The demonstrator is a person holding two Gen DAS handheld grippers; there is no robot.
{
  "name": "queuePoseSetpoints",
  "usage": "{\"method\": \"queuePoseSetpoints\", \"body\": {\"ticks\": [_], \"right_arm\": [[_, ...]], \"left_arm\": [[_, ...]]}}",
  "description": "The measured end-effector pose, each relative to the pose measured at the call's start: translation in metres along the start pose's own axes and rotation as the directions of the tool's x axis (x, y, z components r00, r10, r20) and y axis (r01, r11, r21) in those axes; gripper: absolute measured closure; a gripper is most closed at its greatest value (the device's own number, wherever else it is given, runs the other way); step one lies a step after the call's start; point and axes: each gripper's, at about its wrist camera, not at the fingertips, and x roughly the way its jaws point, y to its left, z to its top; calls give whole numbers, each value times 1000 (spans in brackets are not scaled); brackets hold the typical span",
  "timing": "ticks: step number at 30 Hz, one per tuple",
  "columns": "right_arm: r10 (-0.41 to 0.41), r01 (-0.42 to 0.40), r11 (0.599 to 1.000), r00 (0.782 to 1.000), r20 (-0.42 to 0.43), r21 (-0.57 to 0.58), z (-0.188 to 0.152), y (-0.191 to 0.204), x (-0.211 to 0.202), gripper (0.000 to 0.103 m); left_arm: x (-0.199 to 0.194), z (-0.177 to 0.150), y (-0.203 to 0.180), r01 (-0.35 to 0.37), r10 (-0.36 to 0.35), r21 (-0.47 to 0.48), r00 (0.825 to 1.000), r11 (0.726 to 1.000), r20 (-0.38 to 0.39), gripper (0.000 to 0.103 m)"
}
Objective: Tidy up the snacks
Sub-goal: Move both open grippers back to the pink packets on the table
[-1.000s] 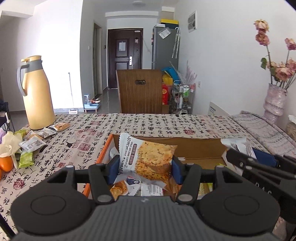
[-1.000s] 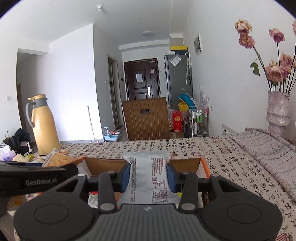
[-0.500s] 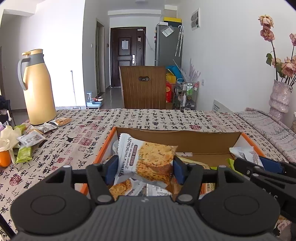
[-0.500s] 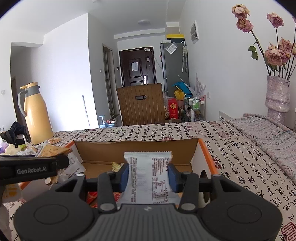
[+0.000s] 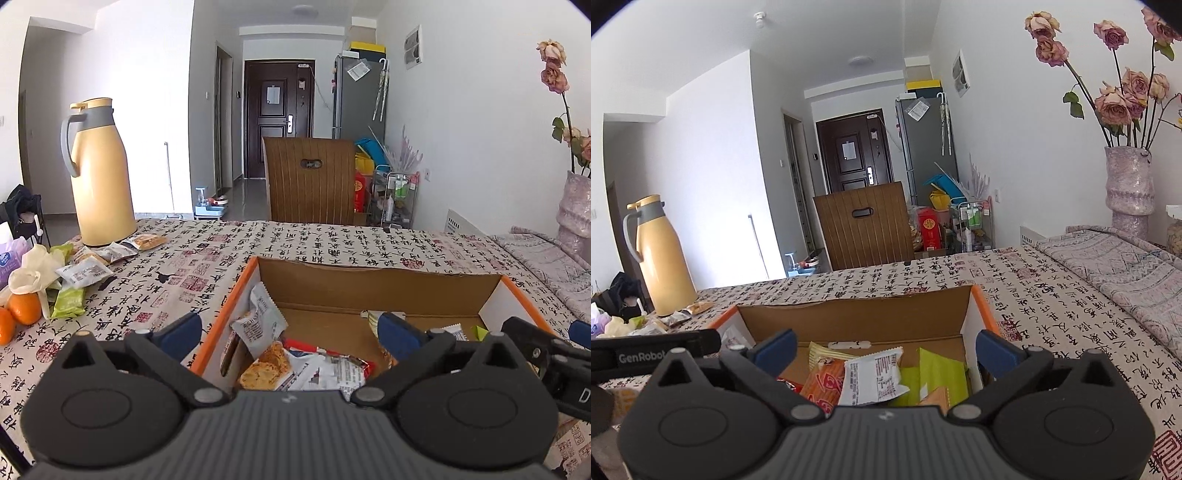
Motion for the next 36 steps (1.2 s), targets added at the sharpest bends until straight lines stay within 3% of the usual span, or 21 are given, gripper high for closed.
{"method": "queuePoseSetpoints", "body": {"ticks": [20, 36], "right_arm": [[-14, 15, 1000, 999, 32, -13, 11, 6, -36, 0], [17, -18, 998, 1000, -14, -62, -13, 29, -89, 0]], "left_arm": [[-40, 12, 8, 4, -4, -15, 999, 1000, 48, 0], [-94, -16, 37, 0, 0, -10, 999, 1000, 39, 0]]}}
